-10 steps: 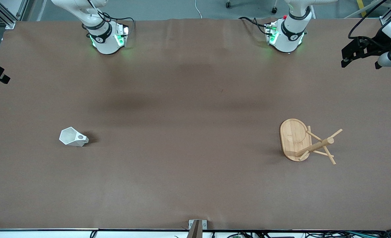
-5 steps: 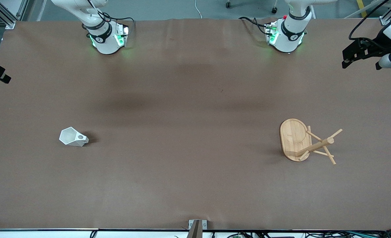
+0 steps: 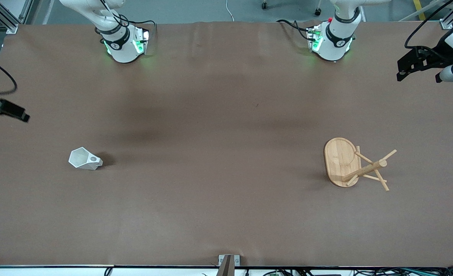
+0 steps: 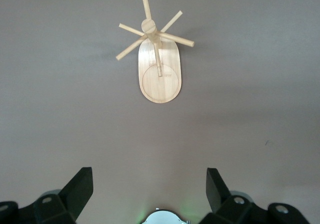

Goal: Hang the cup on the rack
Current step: 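Reach the right gripper down to the white cup and grasp it, then lift the white cup with the right gripper toward the table middle, then grasp the cup with the left gripper from the right gripper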

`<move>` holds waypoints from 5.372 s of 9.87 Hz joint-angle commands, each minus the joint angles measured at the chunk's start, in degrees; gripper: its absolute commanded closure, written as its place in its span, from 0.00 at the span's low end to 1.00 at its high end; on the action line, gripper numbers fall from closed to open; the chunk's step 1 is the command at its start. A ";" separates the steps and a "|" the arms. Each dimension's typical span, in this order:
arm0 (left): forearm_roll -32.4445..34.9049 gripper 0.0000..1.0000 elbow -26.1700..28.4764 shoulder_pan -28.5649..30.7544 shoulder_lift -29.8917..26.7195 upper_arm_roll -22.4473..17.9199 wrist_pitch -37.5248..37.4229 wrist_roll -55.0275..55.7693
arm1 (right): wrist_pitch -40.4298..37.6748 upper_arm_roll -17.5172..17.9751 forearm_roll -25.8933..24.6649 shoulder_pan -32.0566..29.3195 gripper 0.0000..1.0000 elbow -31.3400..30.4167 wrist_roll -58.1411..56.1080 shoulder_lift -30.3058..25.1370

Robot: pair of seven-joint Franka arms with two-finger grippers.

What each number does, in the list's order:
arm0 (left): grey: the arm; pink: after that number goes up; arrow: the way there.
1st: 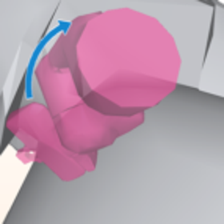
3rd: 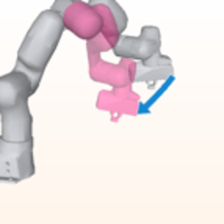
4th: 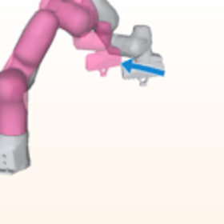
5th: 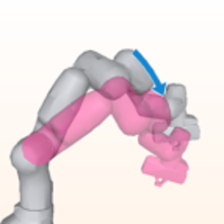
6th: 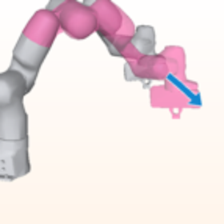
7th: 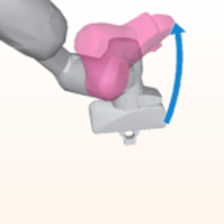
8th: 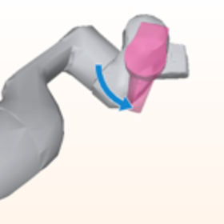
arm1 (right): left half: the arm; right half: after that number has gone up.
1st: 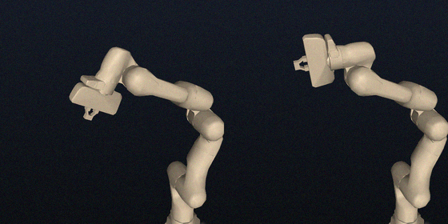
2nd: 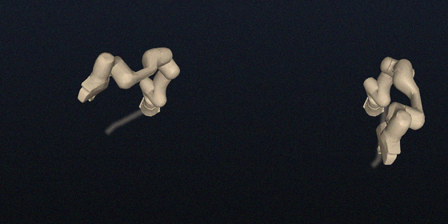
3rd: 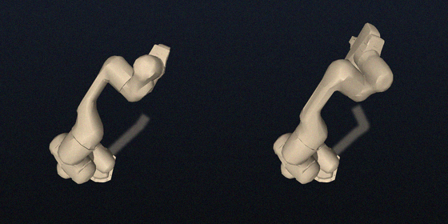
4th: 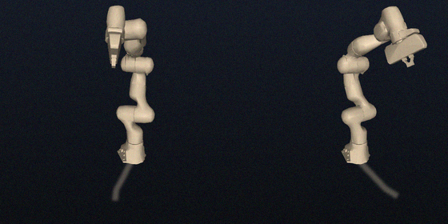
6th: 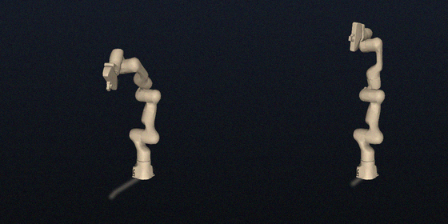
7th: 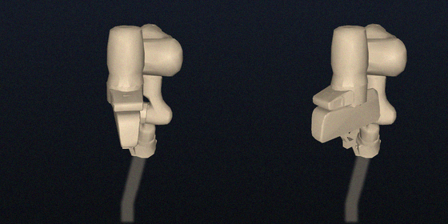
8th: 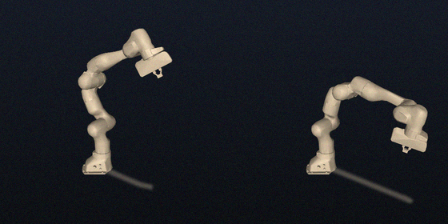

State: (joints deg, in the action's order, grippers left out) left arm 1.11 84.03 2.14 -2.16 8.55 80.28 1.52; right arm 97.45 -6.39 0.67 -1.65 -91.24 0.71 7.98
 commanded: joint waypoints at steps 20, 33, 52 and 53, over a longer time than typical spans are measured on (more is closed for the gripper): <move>0.48 0.00 0.61 -0.56 2.76 0.77 1.02 -0.29 | 52.14 0.50 0.30 -2.84 0.99 -29.61 -7.83 14.26; -1.81 0.00 0.08 -2.85 5.06 1.38 5.24 -2.04 | 12.50 21.49 49.54 2.17 1.00 -4.65 -12.04 14.87; -5.42 0.00 6.85 -13.66 13.83 24.67 34.74 -12.41 | 8.81 26.34 73.51 7.54 0.99 -7.02 -16.09 15.22; -5.33 0.00 6.85 -14.44 15.33 24.67 37.64 -12.42 | 8.81 26.34 73.51 7.54 0.99 -7.11 -16.09 15.14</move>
State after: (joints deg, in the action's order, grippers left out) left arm -5.22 89.69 -11.45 10.38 33.07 114.58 -10.10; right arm 106.08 19.60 72.53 6.25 -97.21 -14.52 24.43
